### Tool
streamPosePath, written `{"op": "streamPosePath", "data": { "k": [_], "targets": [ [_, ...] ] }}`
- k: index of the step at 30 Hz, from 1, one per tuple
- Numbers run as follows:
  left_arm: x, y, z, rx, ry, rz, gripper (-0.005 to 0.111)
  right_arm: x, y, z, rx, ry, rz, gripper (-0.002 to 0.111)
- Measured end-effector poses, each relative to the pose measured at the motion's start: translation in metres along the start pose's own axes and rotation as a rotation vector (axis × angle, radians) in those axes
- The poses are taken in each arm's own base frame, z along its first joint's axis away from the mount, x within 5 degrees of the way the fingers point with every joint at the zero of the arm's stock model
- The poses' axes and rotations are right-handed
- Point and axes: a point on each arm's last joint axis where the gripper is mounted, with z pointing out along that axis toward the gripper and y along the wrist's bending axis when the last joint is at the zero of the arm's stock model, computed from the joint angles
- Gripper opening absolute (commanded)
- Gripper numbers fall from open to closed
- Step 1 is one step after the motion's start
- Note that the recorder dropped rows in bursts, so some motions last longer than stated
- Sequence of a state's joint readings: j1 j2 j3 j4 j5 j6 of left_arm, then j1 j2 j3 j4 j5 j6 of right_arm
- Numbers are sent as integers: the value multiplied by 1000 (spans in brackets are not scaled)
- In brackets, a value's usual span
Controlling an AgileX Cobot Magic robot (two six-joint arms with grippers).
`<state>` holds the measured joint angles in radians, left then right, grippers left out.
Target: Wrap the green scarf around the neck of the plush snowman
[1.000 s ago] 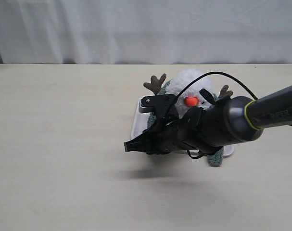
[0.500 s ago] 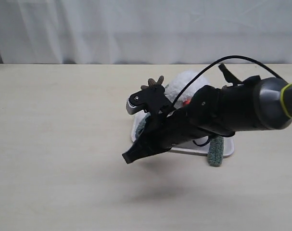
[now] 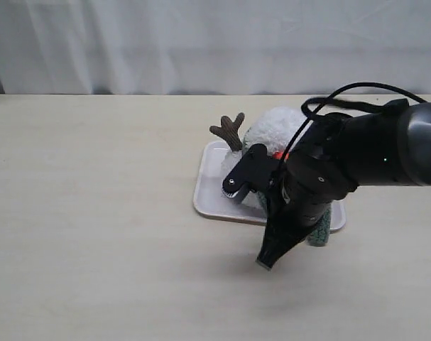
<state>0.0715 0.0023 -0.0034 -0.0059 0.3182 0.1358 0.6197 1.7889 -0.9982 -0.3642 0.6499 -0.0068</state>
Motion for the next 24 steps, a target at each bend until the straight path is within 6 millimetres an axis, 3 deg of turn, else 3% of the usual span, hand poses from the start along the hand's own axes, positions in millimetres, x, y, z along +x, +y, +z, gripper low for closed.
{"op": "streamPosePath", "data": {
  "k": [7,16,19,24],
  "targets": [
    [0,0,0,0,0,0,0,10,-8,-1,85,112,-77,4],
    [0,0,0,0,0,0,0,9,-8,1,89,89,-90,5],
    [0,0,0,0,0,0,0,10,-6,3,84,85,-92,10],
    [0,0,0,0,0,0,0,11,-5,7,81,95,-82,29]
  ]
}}
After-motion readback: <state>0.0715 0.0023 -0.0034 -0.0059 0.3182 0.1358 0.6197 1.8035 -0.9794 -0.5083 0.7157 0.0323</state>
